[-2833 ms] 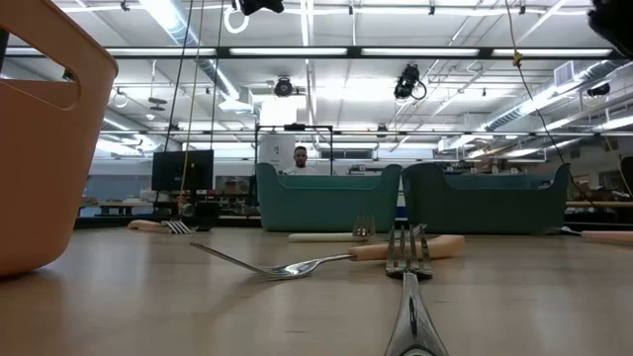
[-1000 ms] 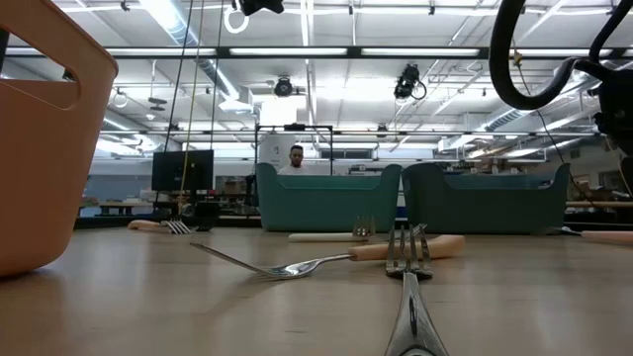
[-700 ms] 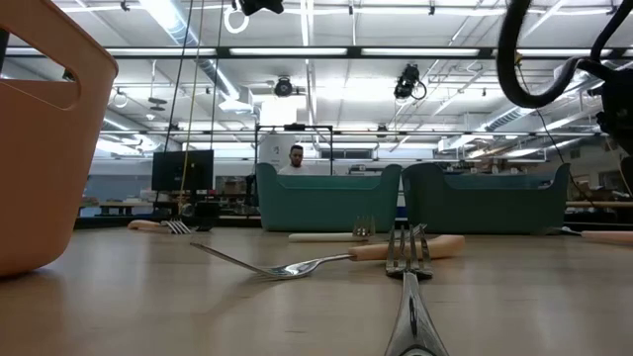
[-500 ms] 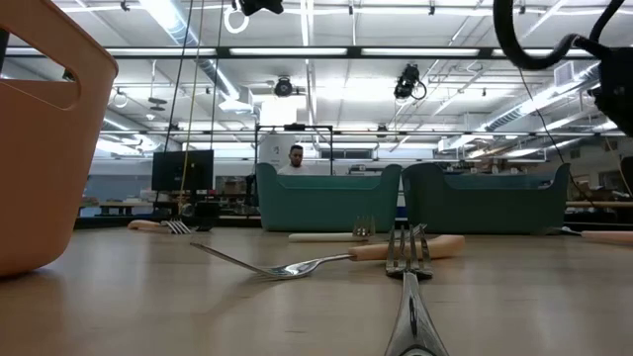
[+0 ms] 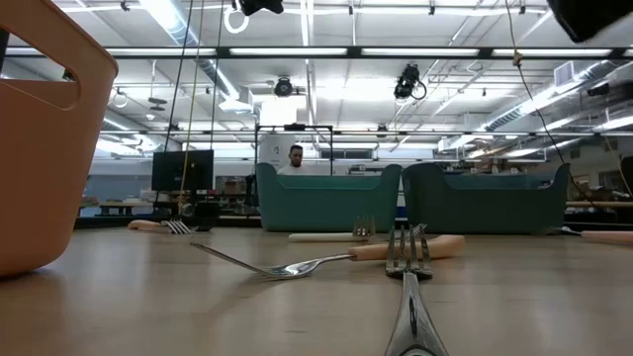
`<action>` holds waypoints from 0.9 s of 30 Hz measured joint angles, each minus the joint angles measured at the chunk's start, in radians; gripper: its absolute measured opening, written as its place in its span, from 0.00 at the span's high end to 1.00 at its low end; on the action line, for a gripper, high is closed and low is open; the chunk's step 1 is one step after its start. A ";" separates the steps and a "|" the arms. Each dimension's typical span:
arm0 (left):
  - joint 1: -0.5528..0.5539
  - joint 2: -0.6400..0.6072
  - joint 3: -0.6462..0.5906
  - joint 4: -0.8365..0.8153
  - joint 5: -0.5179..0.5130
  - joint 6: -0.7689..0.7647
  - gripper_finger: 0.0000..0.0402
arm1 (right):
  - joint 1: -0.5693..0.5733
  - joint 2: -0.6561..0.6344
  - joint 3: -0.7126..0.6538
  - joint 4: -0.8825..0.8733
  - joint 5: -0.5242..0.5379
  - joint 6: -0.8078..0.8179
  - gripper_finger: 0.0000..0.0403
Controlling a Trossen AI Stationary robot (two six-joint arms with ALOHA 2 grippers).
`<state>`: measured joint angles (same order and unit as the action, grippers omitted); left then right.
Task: Sort silverware by color (type)
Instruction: Put the black fork into the orange bin
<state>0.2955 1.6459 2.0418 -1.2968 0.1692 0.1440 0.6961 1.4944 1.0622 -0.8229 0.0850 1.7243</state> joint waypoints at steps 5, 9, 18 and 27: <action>0.000 0.000 0.000 0.014 0.000 -0.001 0.75 | -0.062 -0.108 0.000 -0.003 0.159 -0.083 1.00; 0.000 0.001 0.000 0.021 0.000 -0.002 0.75 | -0.133 -0.180 0.002 -0.003 0.253 -0.197 1.00; 0.000 0.025 -0.022 0.034 0.003 -0.081 0.69 | -0.330 -0.281 0.002 0.065 0.382 -0.537 1.00; -0.008 0.104 -0.022 0.274 0.002 -0.343 0.58 | -0.539 -0.365 0.002 0.132 0.457 -0.845 1.00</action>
<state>0.2871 1.7500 2.0201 -1.0228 0.1712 -0.1987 0.1571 1.1291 1.0645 -0.6912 0.5416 0.8794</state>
